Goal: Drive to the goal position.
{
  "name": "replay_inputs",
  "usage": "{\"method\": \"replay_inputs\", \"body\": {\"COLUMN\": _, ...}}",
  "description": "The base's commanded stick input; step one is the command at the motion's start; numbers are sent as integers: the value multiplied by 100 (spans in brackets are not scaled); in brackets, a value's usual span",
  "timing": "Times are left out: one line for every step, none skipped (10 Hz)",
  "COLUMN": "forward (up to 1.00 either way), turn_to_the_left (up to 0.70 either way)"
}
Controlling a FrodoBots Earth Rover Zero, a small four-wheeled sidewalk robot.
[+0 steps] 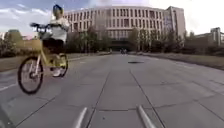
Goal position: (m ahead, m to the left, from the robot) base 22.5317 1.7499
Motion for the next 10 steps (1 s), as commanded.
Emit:
{"method": "replay_inputs", "body": {"forward": 70, "turn_to_the_left": -14}}
{"method": "replay_inputs", "body": {"forward": 70, "turn_to_the_left": -14}}
{"method": "replay_inputs", "body": {"forward": 70, "turn_to_the_left": -14}}
{"method": "replay_inputs", "body": {"forward": 70, "turn_to_the_left": -14}}
{"method": "replay_inputs", "body": {"forward": 70, "turn_to_the_left": -14}}
{"method": "replay_inputs", "body": {"forward": 70, "turn_to_the_left": -14}}
{"method": "replay_inputs", "body": {"forward": 70, "turn_to_the_left": 0}}
{"method": "replay_inputs", "body": {"forward": 70, "turn_to_the_left": 0}}
{"method": "replay_inputs", "body": {"forward": 70, "turn_to_the_left": 0}}
{"method": "replay_inputs", "body": {"forward": 70, "turn_to_the_left": 0}}
